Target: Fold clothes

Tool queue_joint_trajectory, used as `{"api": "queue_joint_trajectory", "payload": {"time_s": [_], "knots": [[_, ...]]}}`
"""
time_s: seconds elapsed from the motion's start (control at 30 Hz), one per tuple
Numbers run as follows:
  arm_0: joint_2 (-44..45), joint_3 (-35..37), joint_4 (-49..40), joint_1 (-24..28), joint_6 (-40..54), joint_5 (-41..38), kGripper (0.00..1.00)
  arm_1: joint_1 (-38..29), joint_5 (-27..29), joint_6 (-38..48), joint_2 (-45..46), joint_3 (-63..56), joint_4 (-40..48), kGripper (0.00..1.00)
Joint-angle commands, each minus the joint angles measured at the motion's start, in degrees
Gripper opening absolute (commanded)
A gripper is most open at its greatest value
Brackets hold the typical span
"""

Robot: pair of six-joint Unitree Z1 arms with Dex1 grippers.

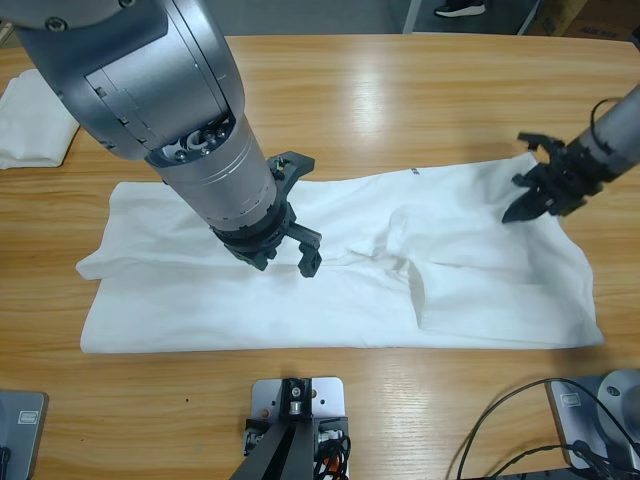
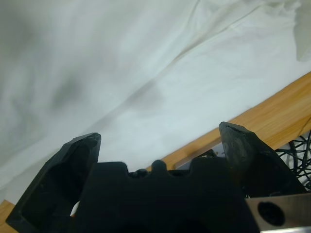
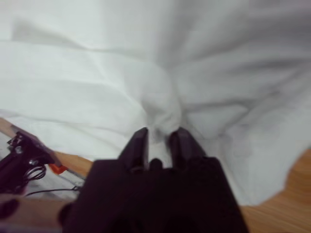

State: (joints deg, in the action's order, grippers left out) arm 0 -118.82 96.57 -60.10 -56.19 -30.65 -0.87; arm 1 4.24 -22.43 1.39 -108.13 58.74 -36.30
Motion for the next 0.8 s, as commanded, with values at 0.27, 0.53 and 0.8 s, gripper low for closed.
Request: {"api": "queue_joint_trajectory", "payload": {"time_s": [0.27,0.53,0.8], "knots": [[-2.2,-1.6,-0.2,-0.9,-1.8,-0.6,1.0,-13.6,-9.9,-13.5,-1.8,7.1,4.1,0.996],[-2.1,-2.3,-0.3,-0.9,-1.8,-0.5,1.0,-18.8,-9.6,-17.5,-9.5,9.7,2.6,0.986],[-2.1,-2.8,-0.3,-0.9,-1.4,-0.3,1.0,-19.3,-9.7,-19.4,-11.9,10.9,1.6,0.959]]}}
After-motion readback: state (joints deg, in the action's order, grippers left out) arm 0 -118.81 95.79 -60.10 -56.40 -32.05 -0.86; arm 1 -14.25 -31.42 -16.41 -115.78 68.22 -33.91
